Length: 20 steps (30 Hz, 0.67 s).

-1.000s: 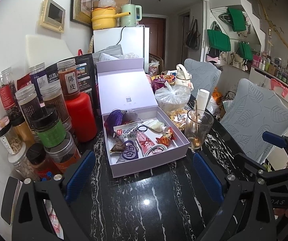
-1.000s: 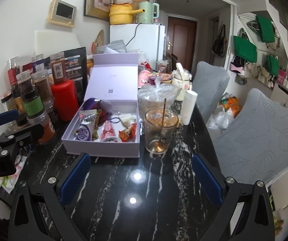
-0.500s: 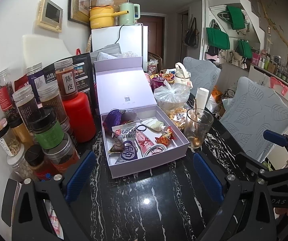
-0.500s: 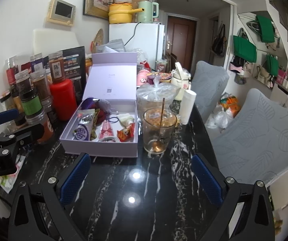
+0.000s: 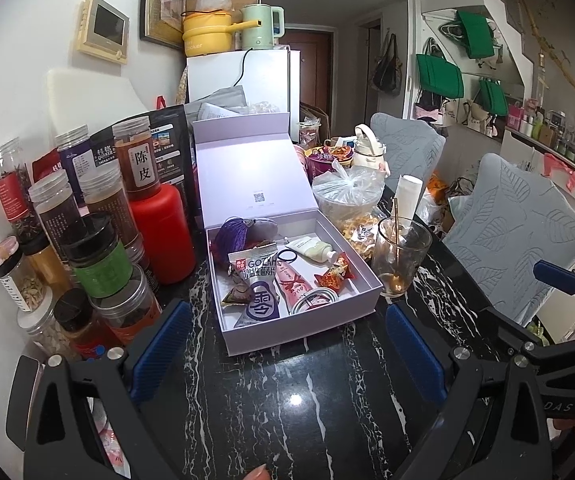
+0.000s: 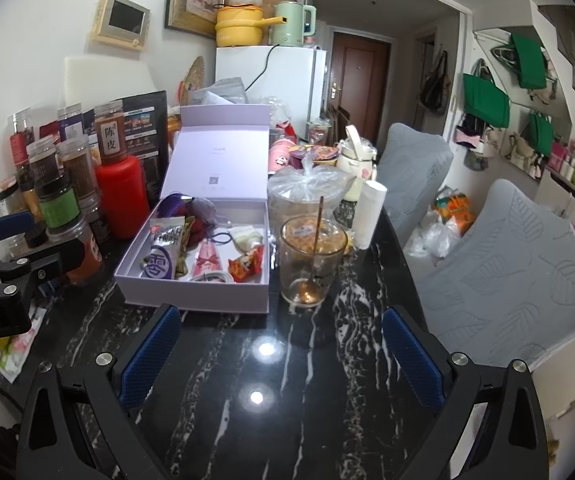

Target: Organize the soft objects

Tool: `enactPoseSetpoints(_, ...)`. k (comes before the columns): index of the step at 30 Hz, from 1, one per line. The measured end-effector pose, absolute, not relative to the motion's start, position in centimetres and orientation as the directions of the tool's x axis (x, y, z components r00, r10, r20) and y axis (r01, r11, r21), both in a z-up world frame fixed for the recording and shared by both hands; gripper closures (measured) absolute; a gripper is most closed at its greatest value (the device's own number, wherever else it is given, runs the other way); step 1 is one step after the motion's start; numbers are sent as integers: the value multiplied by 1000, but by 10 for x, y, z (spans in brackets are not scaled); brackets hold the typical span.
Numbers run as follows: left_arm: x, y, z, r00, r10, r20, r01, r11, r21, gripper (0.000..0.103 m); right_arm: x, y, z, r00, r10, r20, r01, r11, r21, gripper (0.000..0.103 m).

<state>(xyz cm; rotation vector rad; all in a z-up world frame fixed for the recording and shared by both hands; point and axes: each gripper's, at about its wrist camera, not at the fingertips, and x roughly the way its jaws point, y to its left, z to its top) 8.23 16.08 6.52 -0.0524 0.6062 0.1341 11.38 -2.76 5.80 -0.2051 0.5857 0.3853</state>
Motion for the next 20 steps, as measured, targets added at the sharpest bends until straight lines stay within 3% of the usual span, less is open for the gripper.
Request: enactPoseSetpoints(20,84,156,60,796,146,-587,-156,987,34,3,117,-32,50,749,288,-597,-402,913,-64,1)
